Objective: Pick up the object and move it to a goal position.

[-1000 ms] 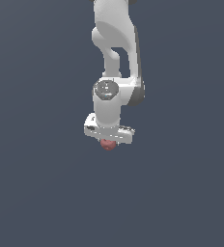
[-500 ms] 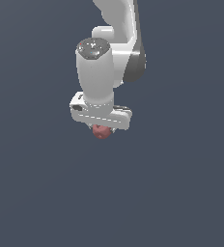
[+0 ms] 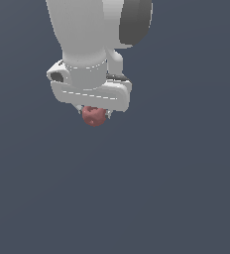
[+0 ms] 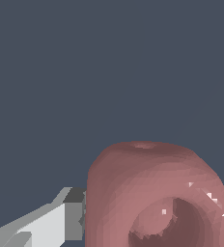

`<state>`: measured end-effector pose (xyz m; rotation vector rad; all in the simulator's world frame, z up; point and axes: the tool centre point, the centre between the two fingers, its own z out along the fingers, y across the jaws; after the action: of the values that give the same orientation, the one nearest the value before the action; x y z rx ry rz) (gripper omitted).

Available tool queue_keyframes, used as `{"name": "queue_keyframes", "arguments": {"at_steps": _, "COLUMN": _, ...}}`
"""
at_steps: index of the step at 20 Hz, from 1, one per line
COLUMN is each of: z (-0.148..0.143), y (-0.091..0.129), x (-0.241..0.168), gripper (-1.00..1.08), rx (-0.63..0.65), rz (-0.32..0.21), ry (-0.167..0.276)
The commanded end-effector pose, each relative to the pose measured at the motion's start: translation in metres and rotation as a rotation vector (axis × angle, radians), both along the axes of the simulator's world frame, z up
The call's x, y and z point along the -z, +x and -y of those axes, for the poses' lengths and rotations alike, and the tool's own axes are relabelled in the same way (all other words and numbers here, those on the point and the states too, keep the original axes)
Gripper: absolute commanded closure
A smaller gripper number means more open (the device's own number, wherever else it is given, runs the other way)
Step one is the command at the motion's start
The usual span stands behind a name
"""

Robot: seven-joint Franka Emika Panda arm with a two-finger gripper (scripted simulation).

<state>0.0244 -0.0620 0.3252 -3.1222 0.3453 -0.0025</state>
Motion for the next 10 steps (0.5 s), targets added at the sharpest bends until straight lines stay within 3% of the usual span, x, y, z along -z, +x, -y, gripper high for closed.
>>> {"name": "queue_keyframes", "arguments": {"at_steps": 1, "z": 0.006, "y": 0.002, "x": -0.026, "gripper": 1.08, "rx": 0.000, "rz": -0.001, "ry": 0.000}}
{"name": "queue_keyframes", "arguments": {"at_steps": 10, "z": 0.022, "y": 0.009, "x": -0.101, "gripper": 1.08, "rx": -0.001, "rz": -0.001, "ry": 0.000}}
